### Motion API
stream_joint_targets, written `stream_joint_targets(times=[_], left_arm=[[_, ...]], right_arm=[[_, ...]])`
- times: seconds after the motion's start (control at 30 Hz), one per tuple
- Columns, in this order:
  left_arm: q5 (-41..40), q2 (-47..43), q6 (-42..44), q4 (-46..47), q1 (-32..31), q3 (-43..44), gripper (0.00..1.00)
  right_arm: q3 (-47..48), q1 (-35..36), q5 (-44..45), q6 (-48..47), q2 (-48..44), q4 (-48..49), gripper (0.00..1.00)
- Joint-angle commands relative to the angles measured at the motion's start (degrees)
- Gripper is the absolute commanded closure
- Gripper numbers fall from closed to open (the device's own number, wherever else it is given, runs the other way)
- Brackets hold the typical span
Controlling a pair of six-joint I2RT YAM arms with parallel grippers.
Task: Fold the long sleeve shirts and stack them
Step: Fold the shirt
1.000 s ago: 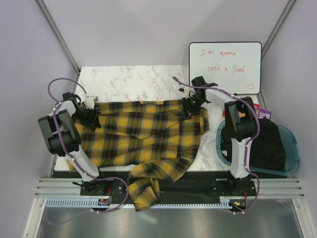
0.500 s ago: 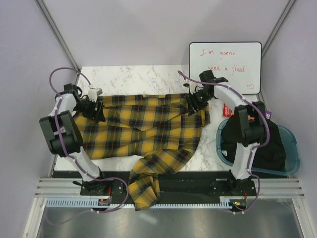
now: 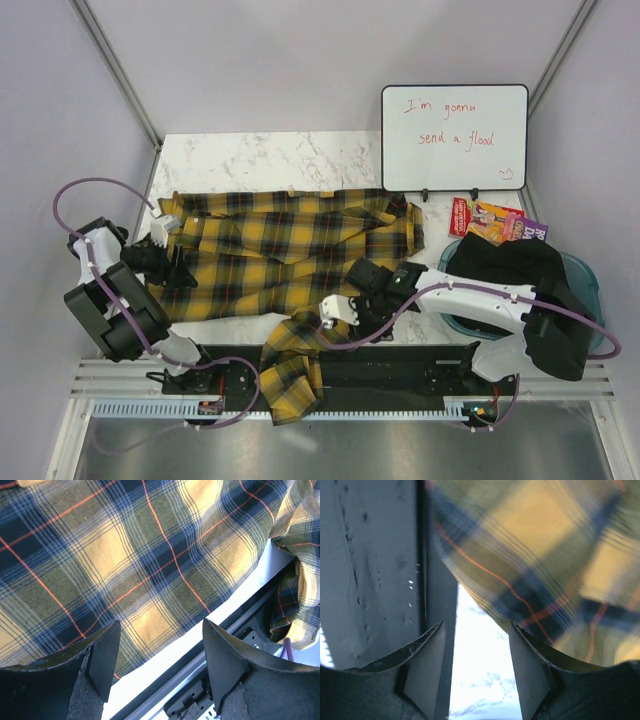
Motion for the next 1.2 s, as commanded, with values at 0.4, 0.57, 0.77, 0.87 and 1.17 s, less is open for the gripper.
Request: stream_joint_targets(times=[0.4, 0.57, 0.77, 0.87, 1.17], left_arm=[[-1.0, -8.1, 7.9, 0.2, 4.6, -5.1, 0.26], [-4.1, -9.3, 12.3, -0.3, 4.7, -5.1, 0.26], [-8.2, -10.3, 14.8, -0.1, 4.9, -6.6, 0.28], [-12.2, -11.0, 18.5, 0.9, 4.8, -9.5, 0.3], [-26.6, -20.1, 38.5, 10.2, 5.3, -20.5, 0.48]], right_arm=[[-6.2, 12.9, 12.0, 4.4, 2.7, 18.9, 0.51], [-7.1, 13.7, 11.6, 4.3, 2.0, 18.8, 0.6], [-8.7, 15.0, 11.2, 4.7, 1.9, 19.1, 0.38], [-9.0, 15.3, 14.6, 3.8, 4.2, 20.7, 0.42], [-8.6, 15.2, 18.4, 6.5, 1.5, 21.2, 1.0]])
